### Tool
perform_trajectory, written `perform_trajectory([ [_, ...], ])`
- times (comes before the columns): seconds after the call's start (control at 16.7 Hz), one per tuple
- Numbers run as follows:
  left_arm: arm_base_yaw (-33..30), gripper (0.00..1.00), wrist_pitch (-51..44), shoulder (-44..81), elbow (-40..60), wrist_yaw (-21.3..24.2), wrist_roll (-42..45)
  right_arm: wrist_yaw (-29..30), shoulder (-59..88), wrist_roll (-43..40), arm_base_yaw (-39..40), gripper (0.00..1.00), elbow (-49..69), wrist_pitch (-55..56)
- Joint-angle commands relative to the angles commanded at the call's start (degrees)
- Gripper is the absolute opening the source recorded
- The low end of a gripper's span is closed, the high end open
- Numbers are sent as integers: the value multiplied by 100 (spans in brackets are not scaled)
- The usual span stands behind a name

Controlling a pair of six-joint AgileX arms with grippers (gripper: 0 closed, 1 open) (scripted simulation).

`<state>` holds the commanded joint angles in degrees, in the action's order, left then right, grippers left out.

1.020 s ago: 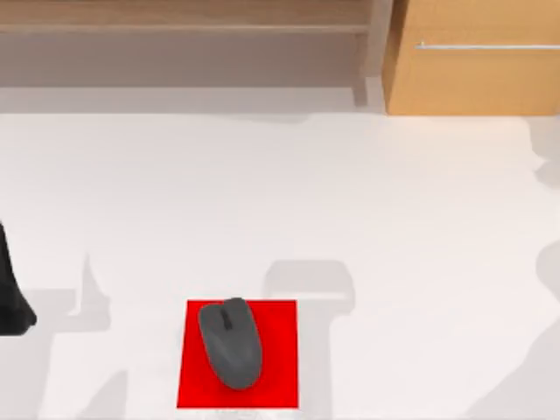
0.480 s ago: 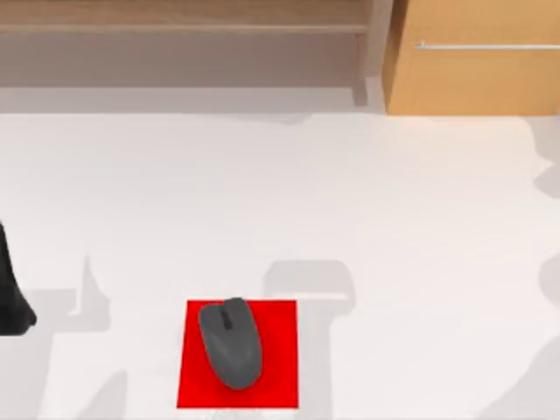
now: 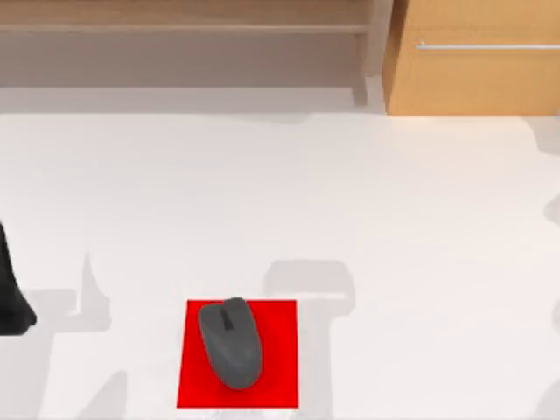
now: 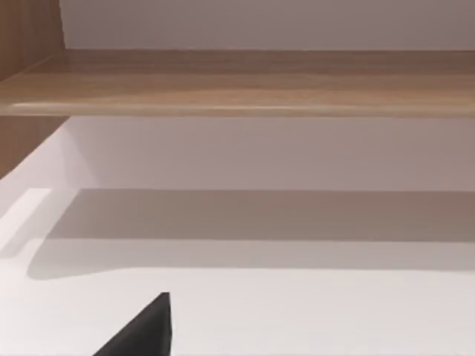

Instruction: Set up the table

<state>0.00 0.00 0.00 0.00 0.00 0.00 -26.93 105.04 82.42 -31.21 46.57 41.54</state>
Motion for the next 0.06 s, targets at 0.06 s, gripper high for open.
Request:
perform_trajectory([
  [0.06, 0, 100, 0, 0, 0, 0, 0, -7, -7, 1, -7, 100, -8, 6],
])
